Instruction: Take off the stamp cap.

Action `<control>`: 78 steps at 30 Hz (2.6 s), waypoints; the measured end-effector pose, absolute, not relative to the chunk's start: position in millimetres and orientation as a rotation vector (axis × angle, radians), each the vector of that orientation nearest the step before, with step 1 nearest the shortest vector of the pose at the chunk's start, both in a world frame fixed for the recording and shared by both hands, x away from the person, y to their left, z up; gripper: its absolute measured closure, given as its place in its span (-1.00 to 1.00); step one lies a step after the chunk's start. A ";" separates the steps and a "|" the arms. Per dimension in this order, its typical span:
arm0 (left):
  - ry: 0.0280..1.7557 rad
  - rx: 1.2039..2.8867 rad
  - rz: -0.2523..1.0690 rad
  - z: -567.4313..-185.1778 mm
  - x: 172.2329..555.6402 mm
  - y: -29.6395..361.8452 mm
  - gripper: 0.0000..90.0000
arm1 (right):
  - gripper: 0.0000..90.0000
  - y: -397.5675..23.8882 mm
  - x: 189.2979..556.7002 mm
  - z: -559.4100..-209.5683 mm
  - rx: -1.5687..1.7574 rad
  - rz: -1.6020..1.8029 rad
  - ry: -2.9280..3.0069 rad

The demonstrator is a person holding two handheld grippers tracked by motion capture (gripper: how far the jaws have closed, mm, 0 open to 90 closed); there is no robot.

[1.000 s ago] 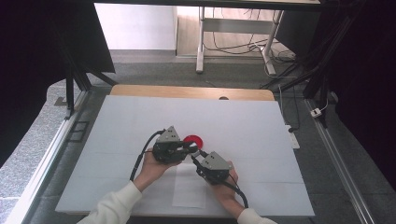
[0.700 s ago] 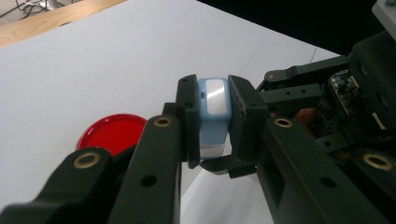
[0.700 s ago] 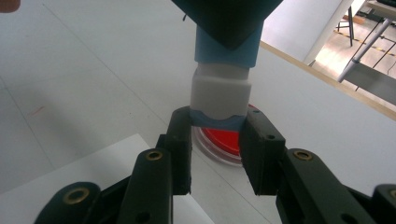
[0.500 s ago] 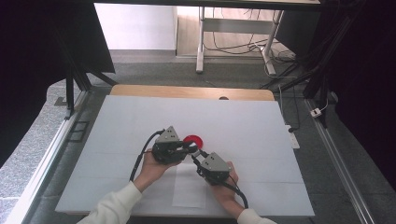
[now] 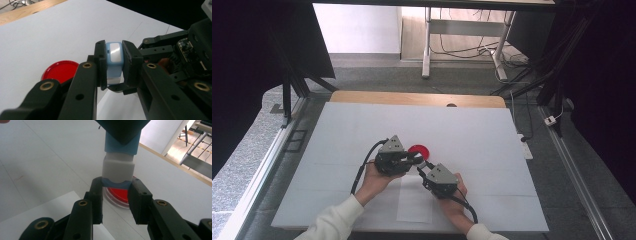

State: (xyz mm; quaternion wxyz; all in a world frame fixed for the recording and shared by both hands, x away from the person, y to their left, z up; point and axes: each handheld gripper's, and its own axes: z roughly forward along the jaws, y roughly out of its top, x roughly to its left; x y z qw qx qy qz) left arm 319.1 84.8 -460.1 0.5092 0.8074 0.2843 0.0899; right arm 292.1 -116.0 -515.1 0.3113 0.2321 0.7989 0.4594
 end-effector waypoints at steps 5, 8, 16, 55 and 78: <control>0.684 1.936 0.208 -459.6 319.3 85.8 0.68 | 0.47 -116.4 290.3 -514.6 0.643 1.239 2.094; 0.685 1.940 0.207 -459.8 319.3 85.6 0.68 | 0.47 -116.3 290.1 -514.9 0.644 1.235 2.096; 0.684 1.940 0.200 -459.3 319.4 86.4 0.68 | 0.47 -116.4 290.7 -513.2 0.572 1.183 2.109; 0.685 1.923 0.185 -458.0 319.6 88.2 0.66 | 0.47 -119.3 287.7 -512.1 0.662 1.253 2.099; 0.716 1.843 0.219 -444.6 319.9 109.8 0.68 | 0.47 -127.9 292.5 -515.6 0.691 1.235 2.115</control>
